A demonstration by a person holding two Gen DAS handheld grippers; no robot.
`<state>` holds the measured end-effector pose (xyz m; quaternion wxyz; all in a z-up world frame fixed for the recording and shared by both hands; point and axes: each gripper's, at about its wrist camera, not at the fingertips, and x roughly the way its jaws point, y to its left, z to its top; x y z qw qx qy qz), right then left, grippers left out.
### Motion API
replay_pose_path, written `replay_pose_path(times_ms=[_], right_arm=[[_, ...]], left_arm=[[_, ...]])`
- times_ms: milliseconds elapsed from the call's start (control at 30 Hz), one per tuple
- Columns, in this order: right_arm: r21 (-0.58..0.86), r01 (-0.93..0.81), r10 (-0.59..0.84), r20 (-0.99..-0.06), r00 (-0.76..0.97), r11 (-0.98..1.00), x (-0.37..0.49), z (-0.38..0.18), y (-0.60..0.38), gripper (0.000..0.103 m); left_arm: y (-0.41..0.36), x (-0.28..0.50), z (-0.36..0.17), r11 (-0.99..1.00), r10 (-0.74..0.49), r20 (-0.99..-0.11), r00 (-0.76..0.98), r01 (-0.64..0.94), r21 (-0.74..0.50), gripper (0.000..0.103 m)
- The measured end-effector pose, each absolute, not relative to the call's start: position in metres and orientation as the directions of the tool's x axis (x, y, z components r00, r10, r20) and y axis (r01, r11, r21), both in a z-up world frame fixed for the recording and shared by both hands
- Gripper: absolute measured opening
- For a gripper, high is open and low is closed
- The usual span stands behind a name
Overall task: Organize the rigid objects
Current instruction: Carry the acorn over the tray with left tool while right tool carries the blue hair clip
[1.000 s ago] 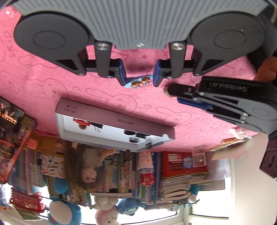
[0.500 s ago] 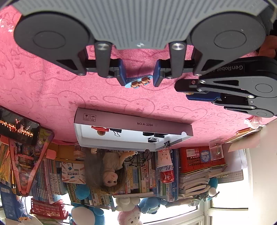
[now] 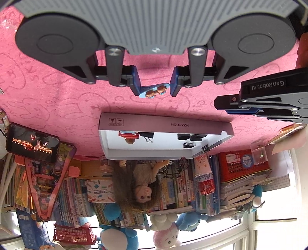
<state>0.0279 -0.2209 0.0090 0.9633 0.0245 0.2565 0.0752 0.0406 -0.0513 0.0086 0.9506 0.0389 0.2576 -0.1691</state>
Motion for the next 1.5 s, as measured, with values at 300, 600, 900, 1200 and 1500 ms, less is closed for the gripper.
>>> replay_pose_path(times_ms=[300, 600, 900, 1200, 1500], right_arm=[[0.098, -0.071, 0.11, -0.501, 0.858, 0.993, 0.05, 0.014, -0.219, 0.038], [0.091, -0.069, 0.106, -0.497, 0.862, 0.993, 0.064, 0.019, -0.213, 0.038], [0.096, -0.064, 0.103, -0.492, 0.865, 0.993, 0.075, 0.022, -0.213, 0.039], [0.147, -0.03, 0.099, -0.493, 0.864, 0.989, 0.086, 0.024, -0.227, 0.039], [0.198, 0.004, 0.095, -0.484, 0.87, 0.98, 0.1, 0.029, -0.246, 0.039]], left_arm=[[-0.05, 0.062, 0.013, 0.953, -0.271, -0.502, 0.821, 0.303, -0.019, 0.019], [-0.046, 0.079, 0.02, 0.962, -0.249, -0.493, 0.834, 0.271, -0.027, 0.019], [-0.038, 0.093, 0.024, 0.967, -0.244, -0.478, 0.844, 0.249, -0.054, 0.019], [-0.027, 0.11, 0.027, 0.967, -0.256, -0.467, 0.847, 0.231, -0.11, 0.019], [-0.02, 0.14, 0.033, 0.967, -0.256, -0.464, 0.848, 0.214, -0.142, 0.019]])
